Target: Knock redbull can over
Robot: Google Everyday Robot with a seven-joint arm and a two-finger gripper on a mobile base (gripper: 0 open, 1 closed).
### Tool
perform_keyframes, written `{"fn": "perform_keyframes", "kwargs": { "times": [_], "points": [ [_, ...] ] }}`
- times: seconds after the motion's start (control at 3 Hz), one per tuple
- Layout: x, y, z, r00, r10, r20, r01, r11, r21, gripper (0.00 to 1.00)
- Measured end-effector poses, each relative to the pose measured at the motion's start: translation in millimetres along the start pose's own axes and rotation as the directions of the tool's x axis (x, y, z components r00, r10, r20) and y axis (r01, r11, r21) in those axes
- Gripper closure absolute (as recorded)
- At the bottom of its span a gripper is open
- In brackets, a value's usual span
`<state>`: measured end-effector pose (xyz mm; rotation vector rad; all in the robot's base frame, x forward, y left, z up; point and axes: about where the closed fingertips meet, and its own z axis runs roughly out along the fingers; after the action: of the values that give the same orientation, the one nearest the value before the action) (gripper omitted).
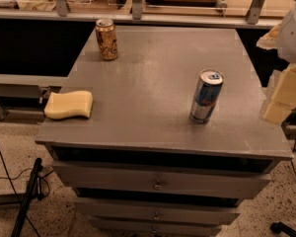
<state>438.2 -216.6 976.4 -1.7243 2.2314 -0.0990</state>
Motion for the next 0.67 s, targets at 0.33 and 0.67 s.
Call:
{"fn": "perform_keyframes", "kwargs": {
  "times": [0.33,0.67],
  "points": [
    [0.0,0.0,0.0,1.0,0.0,0.0,0.0,1.0,0.0,0.0],
    [-3.3,-2.6,-0.3,0.997,0.026,0.074,-0.027,0.9995,0.014,0.0]
  ]
}}
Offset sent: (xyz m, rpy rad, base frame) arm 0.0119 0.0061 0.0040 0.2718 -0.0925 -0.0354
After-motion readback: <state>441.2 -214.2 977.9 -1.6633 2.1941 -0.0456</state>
